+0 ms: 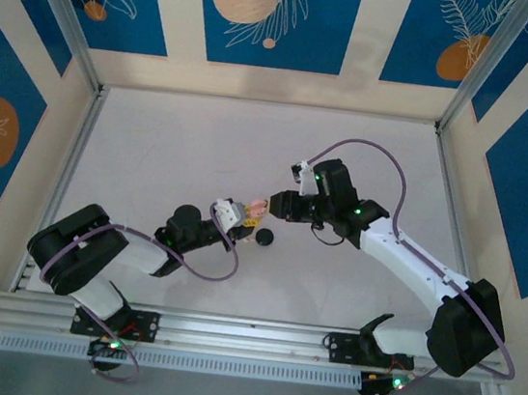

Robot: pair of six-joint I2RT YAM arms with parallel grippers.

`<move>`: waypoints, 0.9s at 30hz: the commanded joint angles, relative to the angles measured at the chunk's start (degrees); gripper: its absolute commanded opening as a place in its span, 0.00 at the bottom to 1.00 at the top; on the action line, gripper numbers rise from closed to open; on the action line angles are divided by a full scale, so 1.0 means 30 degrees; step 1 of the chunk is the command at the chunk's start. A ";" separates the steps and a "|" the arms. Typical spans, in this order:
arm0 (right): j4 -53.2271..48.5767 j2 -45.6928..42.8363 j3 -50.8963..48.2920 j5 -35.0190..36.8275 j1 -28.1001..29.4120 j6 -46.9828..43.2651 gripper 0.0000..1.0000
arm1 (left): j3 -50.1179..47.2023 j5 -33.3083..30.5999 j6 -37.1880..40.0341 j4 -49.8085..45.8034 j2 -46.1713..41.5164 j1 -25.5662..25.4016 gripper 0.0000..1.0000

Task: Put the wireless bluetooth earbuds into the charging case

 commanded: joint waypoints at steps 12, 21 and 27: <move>-0.0306 0.2454 0.0773 -0.0664 0.0333 -0.0475 0.21 | -0.0145 0.0310 0.0393 0.0549 -0.0543 -0.0214 0.11; -0.1905 0.1483 0.1637 0.0314 0.0589 -0.3237 0.28 | -0.0670 -0.1726 -0.0428 -0.0791 -0.1713 0.0137 0.12; -0.3515 0.1146 0.2686 0.1266 0.0571 -0.9501 0.29 | -0.0977 -0.2930 -0.2286 -0.4940 -0.4272 0.1574 0.12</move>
